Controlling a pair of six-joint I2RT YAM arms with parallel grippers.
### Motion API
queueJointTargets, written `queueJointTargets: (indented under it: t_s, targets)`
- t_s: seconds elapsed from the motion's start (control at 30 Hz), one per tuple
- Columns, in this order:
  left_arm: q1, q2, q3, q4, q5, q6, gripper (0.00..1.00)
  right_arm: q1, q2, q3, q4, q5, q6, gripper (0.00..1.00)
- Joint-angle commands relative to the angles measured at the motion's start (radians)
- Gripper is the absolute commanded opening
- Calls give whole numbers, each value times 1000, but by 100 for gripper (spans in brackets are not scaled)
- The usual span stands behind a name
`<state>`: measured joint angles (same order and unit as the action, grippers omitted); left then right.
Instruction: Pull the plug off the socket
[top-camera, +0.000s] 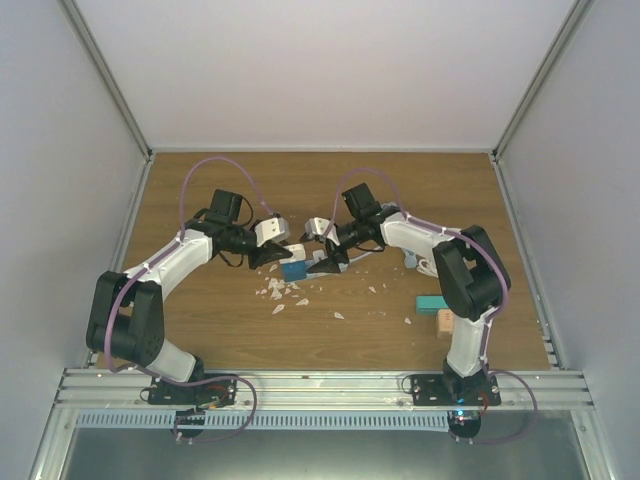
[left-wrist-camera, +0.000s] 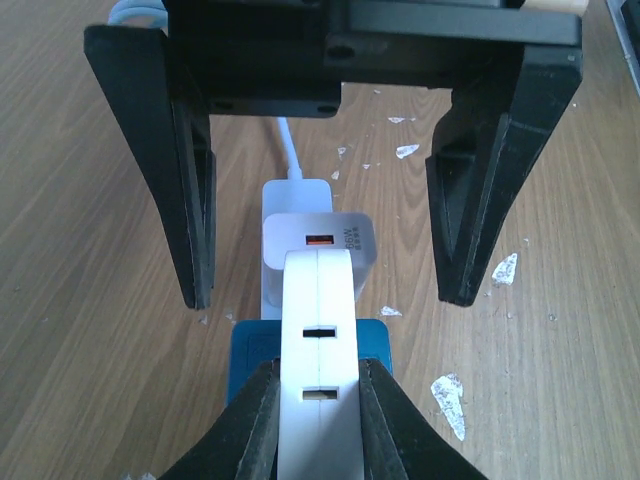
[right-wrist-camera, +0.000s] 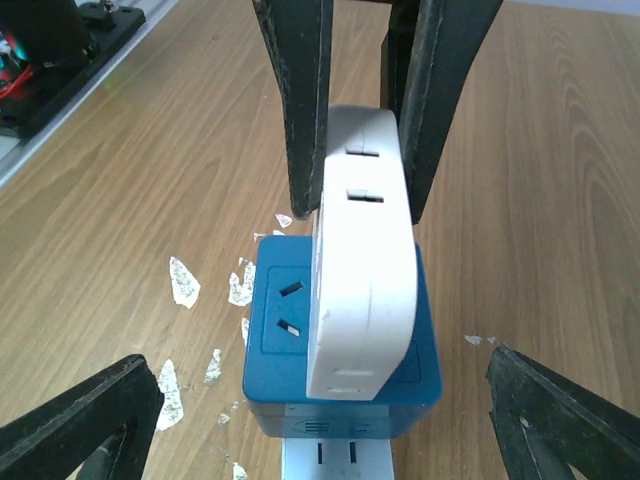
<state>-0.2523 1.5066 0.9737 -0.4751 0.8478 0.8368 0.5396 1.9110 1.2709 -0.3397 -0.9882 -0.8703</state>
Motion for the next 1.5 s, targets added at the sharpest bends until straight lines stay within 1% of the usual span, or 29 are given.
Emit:
queueJointTargets:
  t_s: [0.0, 0.23, 0.37, 0.57, 0.73, 1.0, 1.17, 1.33, 1.4, 1.47]
  targets:
    - [1, -23, -16, 86, 38, -6, 1, 31, 28, -9, 69, 30, 2, 90]
    - [-4, -9, 2, 91, 41, -12, 1, 55, 66, -9, 120, 56, 40, 88]
    - [-5, -2, 20, 84, 34, -5, 0, 63, 86, -11, 136, 65, 34, 85]
    - [-6, -5, 28, 69, 43, 6, 1, 66, 99, -10, 159, 71, 50, 77]
    - [-6, -19, 35, 61, 65, 5, 1, 69, 104, -21, 163, 88, 38, 67]
    - [-5, -33, 52, 40, 74, -6, 1, 68, 108, -43, 166, 104, 24, 62]
    - [-4, -38, 57, 31, 76, -5, 0, 68, 111, -50, 166, 111, 22, 62]
    - [-1, -37, 58, 4, 73, 18, 0, 68, 104, -45, 161, 102, 23, 63]
    - [3, -38, 60, -4, 72, 26, 0, 68, 100, -35, 157, 98, 27, 67]
    - [8, -37, 64, -18, 70, 37, 0, 68, 91, -26, 155, 90, 36, 73]
